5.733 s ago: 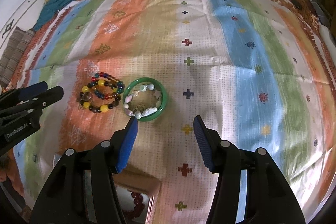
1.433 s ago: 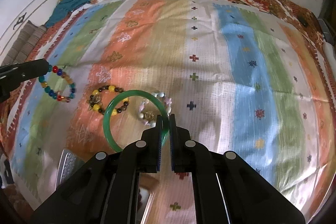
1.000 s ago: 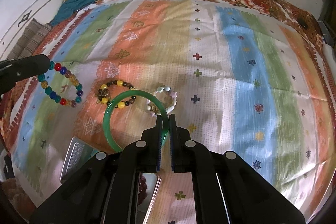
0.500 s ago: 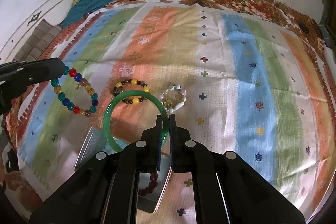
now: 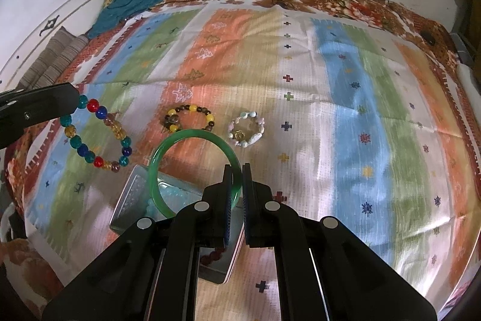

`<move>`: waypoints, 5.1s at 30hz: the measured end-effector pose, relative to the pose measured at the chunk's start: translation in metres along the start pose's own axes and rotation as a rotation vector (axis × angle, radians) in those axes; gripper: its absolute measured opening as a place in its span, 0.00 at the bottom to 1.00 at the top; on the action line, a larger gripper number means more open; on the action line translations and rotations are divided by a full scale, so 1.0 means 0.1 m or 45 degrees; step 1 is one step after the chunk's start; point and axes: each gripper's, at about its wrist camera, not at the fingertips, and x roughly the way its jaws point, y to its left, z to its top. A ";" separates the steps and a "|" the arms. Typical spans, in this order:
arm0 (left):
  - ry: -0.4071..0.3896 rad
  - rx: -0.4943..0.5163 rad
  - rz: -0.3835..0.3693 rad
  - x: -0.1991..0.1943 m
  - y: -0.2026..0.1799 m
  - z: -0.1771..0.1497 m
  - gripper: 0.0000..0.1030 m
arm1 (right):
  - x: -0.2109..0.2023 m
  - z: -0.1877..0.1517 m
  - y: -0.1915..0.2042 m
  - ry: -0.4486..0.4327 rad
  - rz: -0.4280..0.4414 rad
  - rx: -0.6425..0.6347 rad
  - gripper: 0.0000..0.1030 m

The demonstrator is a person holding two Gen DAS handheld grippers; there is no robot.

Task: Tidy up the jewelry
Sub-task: 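Open right tool over tin dropping bangle while left tool releases multicolour bracelet, then move both tools toward the yellow-black bead bracelet and pastel bead bracelet, then grasp yellow-black bracelet with left tool while right tool grasps pastel bracelet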

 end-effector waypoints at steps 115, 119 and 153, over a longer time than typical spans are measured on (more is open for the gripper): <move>0.254 -0.186 0.234 1.32 0.65 0.22 0.69 | 0.87 0.43 -0.39 0.139 -0.049 0.131 0.71; 0.268 -0.162 0.253 1.40 0.66 0.24 0.69 | 0.96 0.45 -0.36 0.151 -0.080 0.079 0.71; 0.436 -0.111 0.274 2.15 0.91 0.24 0.65 | 1.64 0.61 -0.43 0.268 -0.149 0.058 0.71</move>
